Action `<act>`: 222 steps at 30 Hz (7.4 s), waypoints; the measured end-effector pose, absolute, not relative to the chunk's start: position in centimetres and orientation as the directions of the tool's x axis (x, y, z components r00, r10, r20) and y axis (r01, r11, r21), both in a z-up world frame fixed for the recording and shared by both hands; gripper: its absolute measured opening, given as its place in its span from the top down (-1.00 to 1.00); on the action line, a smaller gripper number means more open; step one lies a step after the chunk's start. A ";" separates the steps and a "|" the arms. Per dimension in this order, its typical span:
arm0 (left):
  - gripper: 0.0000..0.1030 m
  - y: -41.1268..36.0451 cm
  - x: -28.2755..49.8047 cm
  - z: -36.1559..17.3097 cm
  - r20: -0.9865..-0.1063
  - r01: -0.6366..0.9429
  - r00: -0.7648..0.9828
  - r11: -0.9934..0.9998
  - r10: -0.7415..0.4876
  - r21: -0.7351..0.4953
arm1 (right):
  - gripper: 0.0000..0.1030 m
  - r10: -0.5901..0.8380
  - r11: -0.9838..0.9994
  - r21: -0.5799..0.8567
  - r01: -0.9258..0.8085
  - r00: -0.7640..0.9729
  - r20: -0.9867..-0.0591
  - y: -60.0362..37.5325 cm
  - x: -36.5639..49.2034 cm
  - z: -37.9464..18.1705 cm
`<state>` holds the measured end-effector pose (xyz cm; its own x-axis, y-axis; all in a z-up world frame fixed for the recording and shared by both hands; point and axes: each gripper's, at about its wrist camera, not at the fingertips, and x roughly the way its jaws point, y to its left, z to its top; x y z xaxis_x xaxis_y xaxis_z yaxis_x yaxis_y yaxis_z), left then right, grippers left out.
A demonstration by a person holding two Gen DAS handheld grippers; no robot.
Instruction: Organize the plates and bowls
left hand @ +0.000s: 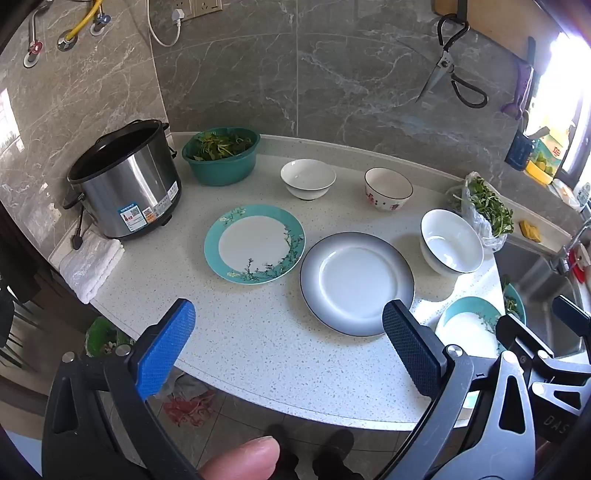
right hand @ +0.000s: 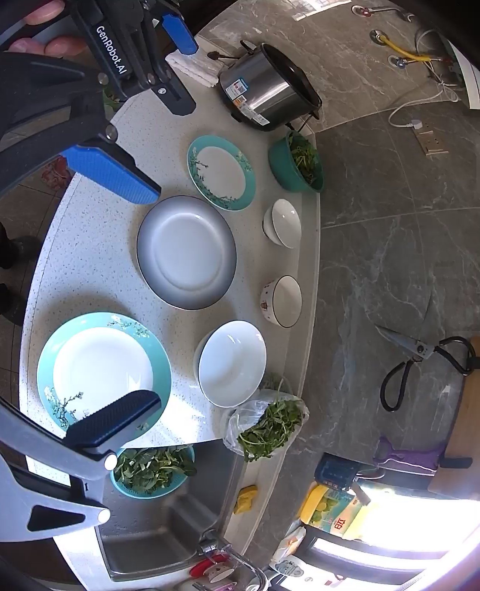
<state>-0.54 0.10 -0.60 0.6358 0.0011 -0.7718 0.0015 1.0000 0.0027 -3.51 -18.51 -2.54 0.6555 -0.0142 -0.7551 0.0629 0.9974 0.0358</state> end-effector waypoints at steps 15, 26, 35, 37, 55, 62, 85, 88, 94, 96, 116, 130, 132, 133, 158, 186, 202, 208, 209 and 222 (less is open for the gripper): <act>-1.00 0.2 -0.5 -0.7 -0.773 0.000 0.634 1.000 0.003 0.004 | -1.00 -0.015 0.997 0.035 0.063 0.653 -0.757 -18.5 -3.4 -2.6; -1.00 0.3 -0.5 -0.9 -0.776 -0.002 0.631 1.000 0.006 0.007 | -1.00 -0.013 0.997 0.036 0.062 0.653 -0.758 -18.7 -3.2 -2.8; -1.00 0.2 0.0 -1.3 -0.779 -0.007 0.626 1.000 0.011 0.009 | -1.00 -0.009 0.998 0.038 0.058 0.651 -0.759 -19.0 -3.0 -2.5; -1.00 0.1 0.2 -1.7 -0.783 -0.011 0.622 1.000 0.015 0.011 | -1.00 -0.001 0.998 0.043 0.052 0.649 -0.761 -19.0 -3.3 -2.8; -1.00 -0.1 4.6 -11.8 -0.801 0.203 0.504 0.946 -0.323 -0.254 | -0.77 0.525 0.794 0.607 -0.021 0.526 -0.669 -25.3 0.6 -10.8; -0.96 1.8 16.7 -12.6 -0.832 0.325 0.326 0.880 -0.448 -0.346 | -0.64 0.598 0.665 0.746 0.043 0.569 -0.565 -24.6 3.8 -13.7; -0.35 -9.1 35.0 -22.4 -0.935 0.884 -0.213 0.352 -0.285 -0.309 | 0.02 0.361 0.484 0.733 0.477 0.655 -0.664 -21.4 2.4 -22.2; -0.35 -9.5 35.0 -23.6 -0.937 0.885 -0.240 0.339 -0.254 -0.318 | 0.02 0.347 0.461 0.734 0.498 0.660 -0.666 -21.5 1.5 -22.9; -0.35 -10.1 34.6 -24.1 -0.929 0.880 -0.280 0.323 -0.241 -0.349 | 0.02 0.324 0.426 0.740 0.521 0.676 -0.662 -21.5 1.5 -24.0; -0.35 -10.3 34.5 -24.4 -0.927 0.876 -0.295 0.323 -0.230 -0.359 | 0.02 0.318 0.423 0.743 0.519 0.683 -0.658 -21.4 1.9 -24.2; 0.36 -8.8 34.5 -24.9 -0.930 0.877 -0.299 0.323 -0.212 -0.356 | 0.59 0.279 0.372 0.720 0.586 0.669 -0.688 -22.6 2.7 -25.3; 0.53 -8.7 34.4 -24.9 -0.941 0.874 -0.250 0.365 -0.230 -0.321 | 0.69 0.259 0.413 0.666 0.622 0.620 -0.740 -23.1 3.7 -25.0; 0.53 -8.7 34.2 -24.8 -0.939 0.870 -0.250 0.371 -0.235 -0.325 | 0.69 0.259 0.410 0.666 0.623 0.621 -0.740 -22.9 3.7 -24.9; 0.54 -8.6 34.4 -24.8 -0.939 0.869 -0.252 0.372 -0.233 -0.325 | 0.69 0.260 0.411 0.665 0.624 0.619 -0.741 -22.9 3.7 -24.9; 0.54 -4.5 27.0 -18.8 -0.953 0.814 -0.135 0.518 -0.271 -0.263 | 0.66 0.375 0.514 0.676 0.528 0.570 -0.731 -22.3 2.3 -21.9; 0.48 6.9 16.9 -24.2 -0.953 0.476 -0.028 0.834 -0.302 -0.278 | 0.63 0.446 0.789 0.545 0.286 0.343 -0.826 -19.4 5.3 -21.9; -0.36 9.5 17.4 -22.6 -0.938 0.431 0.027 0.851 -0.345 -0.300 | 0.48 0.430 0.812 0.522 0.260 0.338 -0.837 -18.9 6.1 -21.9; -0.40 15.3 18.0 -19.6 -0.914 0.323 0.121 0.886 -0.386 -0.332 | 0.16 0.396 0.828 0.495 0.264 0.351 -0.849 -19.6 5.7 -19.9; -0.40 16.1 18.4 -19.2 -0.912 0.297 0.141 0.895 -0.386 -0.333 | 0.16 0.398 0.824 0.505 0.258 0.371 -0.839 -19.8 6.0 -19.0; -0.43 20.5 28.2 -21.1 -0.905 0.186 0.165 0.914 -0.391 -0.361 | 0.04 0.660 0.695 0.716 0.069 0.334 -0.673 -13.6 21.8 -19.4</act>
